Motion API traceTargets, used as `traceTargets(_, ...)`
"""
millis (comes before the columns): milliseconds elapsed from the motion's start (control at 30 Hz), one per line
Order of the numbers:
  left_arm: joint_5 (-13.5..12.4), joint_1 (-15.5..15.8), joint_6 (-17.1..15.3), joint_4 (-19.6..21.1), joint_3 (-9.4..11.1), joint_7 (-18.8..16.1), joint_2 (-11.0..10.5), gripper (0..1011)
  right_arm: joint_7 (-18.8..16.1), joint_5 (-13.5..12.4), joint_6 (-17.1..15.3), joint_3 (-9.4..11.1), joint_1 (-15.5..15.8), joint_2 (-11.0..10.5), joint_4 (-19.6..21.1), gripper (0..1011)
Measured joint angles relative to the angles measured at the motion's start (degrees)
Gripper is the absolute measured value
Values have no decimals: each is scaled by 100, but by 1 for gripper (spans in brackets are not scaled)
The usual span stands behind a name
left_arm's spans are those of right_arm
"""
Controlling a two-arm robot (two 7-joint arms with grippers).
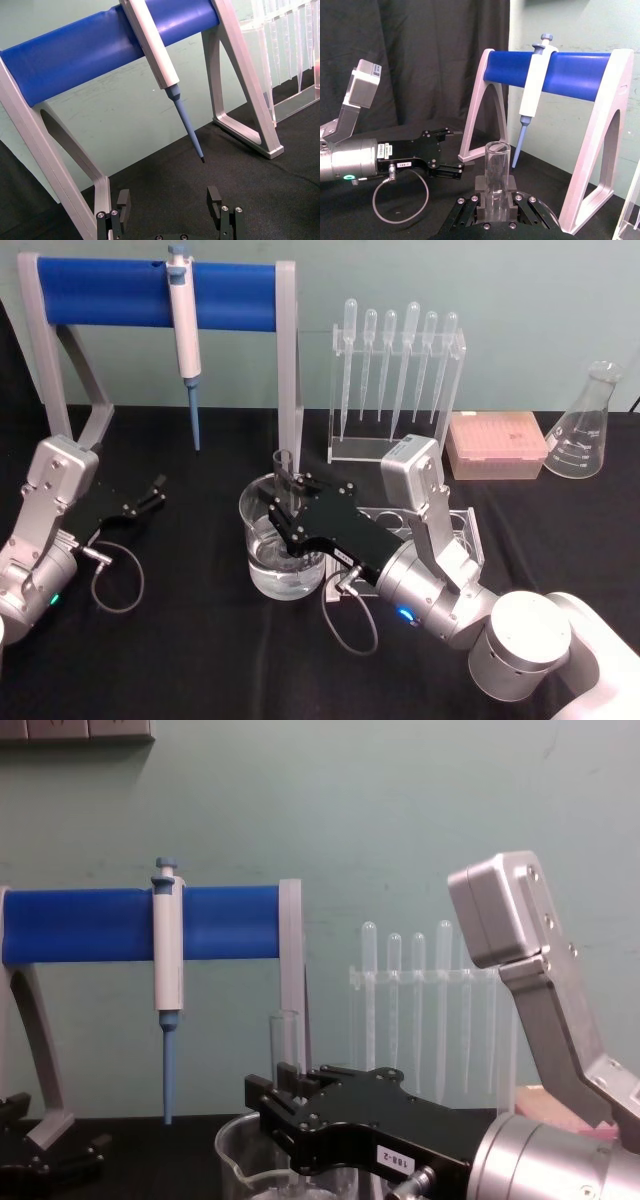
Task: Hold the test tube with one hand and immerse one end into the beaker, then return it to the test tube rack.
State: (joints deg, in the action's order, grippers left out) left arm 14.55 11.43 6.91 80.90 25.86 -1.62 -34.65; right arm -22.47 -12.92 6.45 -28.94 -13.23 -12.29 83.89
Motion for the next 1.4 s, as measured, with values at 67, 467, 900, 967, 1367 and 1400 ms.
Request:
traceTargets(67, 0, 0, 0, 0, 0, 0, 0, 1000, 0, 0, 0, 0, 0, 0, 0, 228)
traceTargets(467, 0, 0, 0, 0, 0, 0, 0, 1000, 0, 0, 0, 0, 0, 0, 0, 229)
traceTargets(900, 0, 0, 0, 0, 0, 0, 0, 1000, 0, 0, 0, 0, 0, 0, 0, 229)
traceTargets(967, 0, 0, 0, 0, 0, 0, 0, 1000, 0, 0, 0, 0, 0, 0, 0, 229)
traceTargets(1367, 0, 0, 0, 0, 0, 0, 0, 1000, 0, 0, 0, 0, 0, 0, 0, 228)
traceTargets(1400, 0, 0, 0, 0, 0, 0, 0, 1000, 0, 0, 0, 0, 0, 0, 0, 229)
